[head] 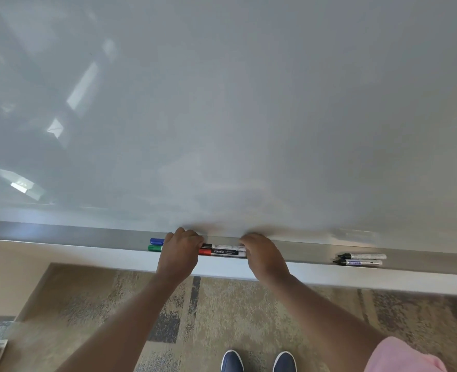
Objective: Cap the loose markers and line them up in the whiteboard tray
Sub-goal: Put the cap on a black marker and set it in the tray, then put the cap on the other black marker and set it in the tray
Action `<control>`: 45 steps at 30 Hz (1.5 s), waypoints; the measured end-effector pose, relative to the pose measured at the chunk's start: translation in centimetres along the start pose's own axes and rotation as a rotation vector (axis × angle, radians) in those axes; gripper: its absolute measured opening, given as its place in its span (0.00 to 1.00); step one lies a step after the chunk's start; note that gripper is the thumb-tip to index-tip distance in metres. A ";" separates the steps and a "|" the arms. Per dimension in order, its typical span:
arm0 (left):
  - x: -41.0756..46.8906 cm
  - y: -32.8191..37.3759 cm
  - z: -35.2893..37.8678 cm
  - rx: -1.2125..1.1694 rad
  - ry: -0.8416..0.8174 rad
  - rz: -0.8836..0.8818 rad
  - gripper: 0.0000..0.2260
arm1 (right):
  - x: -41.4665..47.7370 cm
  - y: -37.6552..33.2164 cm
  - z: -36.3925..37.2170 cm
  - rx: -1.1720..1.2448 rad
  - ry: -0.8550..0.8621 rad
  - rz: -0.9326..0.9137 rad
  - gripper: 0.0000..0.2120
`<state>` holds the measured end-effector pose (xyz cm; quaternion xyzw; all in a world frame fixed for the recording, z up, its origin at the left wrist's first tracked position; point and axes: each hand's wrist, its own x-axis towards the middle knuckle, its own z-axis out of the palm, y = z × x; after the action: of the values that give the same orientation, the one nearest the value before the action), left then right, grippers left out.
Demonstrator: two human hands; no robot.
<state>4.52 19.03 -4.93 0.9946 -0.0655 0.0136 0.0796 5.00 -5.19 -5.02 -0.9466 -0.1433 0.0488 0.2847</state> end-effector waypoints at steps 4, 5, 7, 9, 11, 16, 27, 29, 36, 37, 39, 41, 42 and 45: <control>0.1 1.8 0.0 -0.062 0.053 -0.007 0.10 | -0.8 0.9 -1.6 -0.026 0.060 -0.048 0.13; 0.1 2.4 0.1 -0.083 0.064 0.000 0.09 | -1.0 1.2 -2.0 -0.040 0.071 -0.054 0.12; 0.2 3.8 0.3 -0.129 0.086 0.015 0.09 | -1.5 2.1 -2.9 -0.057 0.095 -0.049 0.11; 0.5 5.5 0.6 -0.175 0.089 0.029 0.09 | -2.2 3.2 -3.9 -0.093 0.109 -0.030 0.12; 0.9 7.5 0.9 -0.208 0.075 0.034 0.10 | -3.0 4.9 -5.1 -0.138 0.125 -0.004 0.14; 1.8 11.7 1.1 -0.254 0.010 -0.001 0.09 | -5.5 10.2 -8.7 -0.228 0.217 0.097 0.12; 2.0 16.7 2.2 -0.217 -0.032 -0.094 0.06 | -11.0 20.1 -14.9 -0.420 0.073 0.325 0.07; 2.0 17.2 2.4 -0.191 -0.037 -0.102 0.05 | -11.6 21.2 -15.0 -0.400 0.047 0.306 0.06; 2.0 17.8 3.3 -0.111 -0.037 -0.075 0.10 | -12.2 22.8 -14.8 -0.400 -0.019 0.236 0.06; 2.0 17.8 3.4 -0.108 -0.039 -0.073 0.11 | -12.1 22.8 -14.8 -0.415 -0.031 0.224 0.05; 2.0 17.9 3.4 -0.116 -0.040 -0.068 0.12 | -11.9 22.8 -14.8 -0.454 -0.058 0.207 0.05; 1.9 18.1 3.3 -0.131 -0.030 -0.051 0.12 | -11.7 22.6 -14.9 -0.490 -0.078 0.190 0.06; 1.9 18.2 3.1 -0.143 -0.020 -0.042 0.12 | -11.6 22.5 -15.0 -0.499 -0.083 0.185 0.06; 1.6 18.7 2.7 -0.247 0.024 -0.033 0.12 | -11.1 22.3 -15.1 -0.511 -0.113 0.185 0.06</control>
<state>3.69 0.08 -4.61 0.9779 -0.0495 0.0162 0.2024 2.45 -34.25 -4.68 -0.9925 -0.0795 0.0896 0.0224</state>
